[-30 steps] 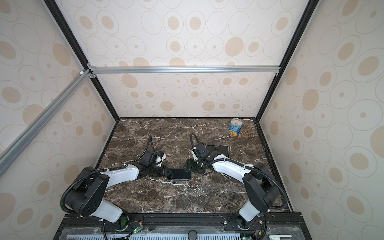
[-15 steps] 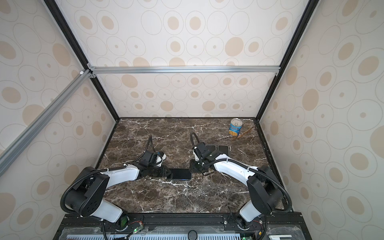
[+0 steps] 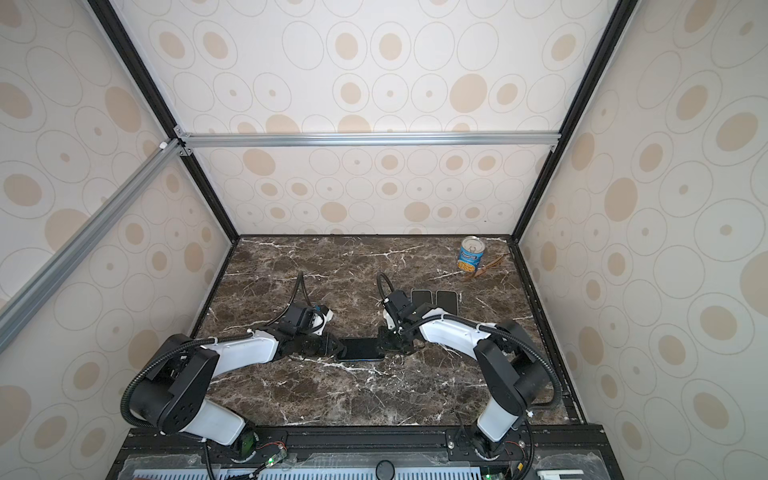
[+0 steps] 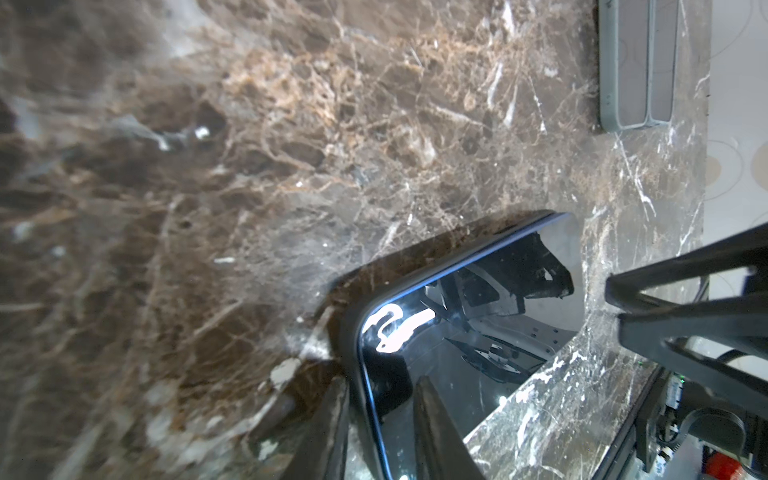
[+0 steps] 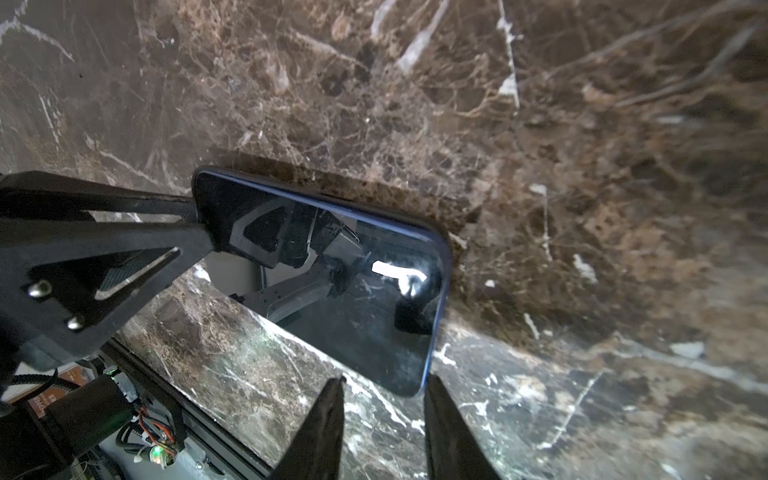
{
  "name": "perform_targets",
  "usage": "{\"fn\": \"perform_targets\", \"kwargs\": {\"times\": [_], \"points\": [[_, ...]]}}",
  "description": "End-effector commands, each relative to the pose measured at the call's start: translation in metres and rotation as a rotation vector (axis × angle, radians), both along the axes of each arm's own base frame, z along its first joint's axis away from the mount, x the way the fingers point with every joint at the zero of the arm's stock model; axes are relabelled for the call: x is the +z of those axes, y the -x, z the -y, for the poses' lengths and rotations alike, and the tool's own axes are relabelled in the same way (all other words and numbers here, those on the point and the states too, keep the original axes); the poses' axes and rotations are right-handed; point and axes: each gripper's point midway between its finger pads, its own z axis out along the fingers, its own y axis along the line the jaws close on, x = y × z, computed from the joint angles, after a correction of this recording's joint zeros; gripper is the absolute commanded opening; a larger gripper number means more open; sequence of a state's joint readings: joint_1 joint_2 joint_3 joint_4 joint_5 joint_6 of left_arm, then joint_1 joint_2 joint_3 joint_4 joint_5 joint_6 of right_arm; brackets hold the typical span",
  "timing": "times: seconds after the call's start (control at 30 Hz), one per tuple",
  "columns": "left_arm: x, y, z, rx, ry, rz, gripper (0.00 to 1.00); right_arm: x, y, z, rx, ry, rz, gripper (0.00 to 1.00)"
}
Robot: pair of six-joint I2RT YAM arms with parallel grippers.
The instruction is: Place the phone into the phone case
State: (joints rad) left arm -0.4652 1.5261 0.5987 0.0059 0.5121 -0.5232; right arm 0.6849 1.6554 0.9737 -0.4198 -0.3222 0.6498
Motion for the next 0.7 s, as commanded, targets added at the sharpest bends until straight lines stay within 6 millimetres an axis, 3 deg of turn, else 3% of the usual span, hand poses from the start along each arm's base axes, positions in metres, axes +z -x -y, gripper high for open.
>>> {"fn": "perform_targets", "kwargs": {"times": [0.0,0.17,0.67], "points": [[-0.023,0.027,-0.009,-0.01,-0.046,-0.125,0.27,-0.008,0.004,0.002,-0.004,0.019,-0.042,0.34],[-0.023,0.027,-0.011,-0.018,-0.062,-0.115,0.26,-0.014,0.007,0.007,-0.012,0.032,-0.051,0.34],[-0.029,0.032,-0.005,-0.033,-0.03,-0.159,0.17,-0.024,0.012,-0.005,0.013,-0.033,-0.087,0.2]]}}
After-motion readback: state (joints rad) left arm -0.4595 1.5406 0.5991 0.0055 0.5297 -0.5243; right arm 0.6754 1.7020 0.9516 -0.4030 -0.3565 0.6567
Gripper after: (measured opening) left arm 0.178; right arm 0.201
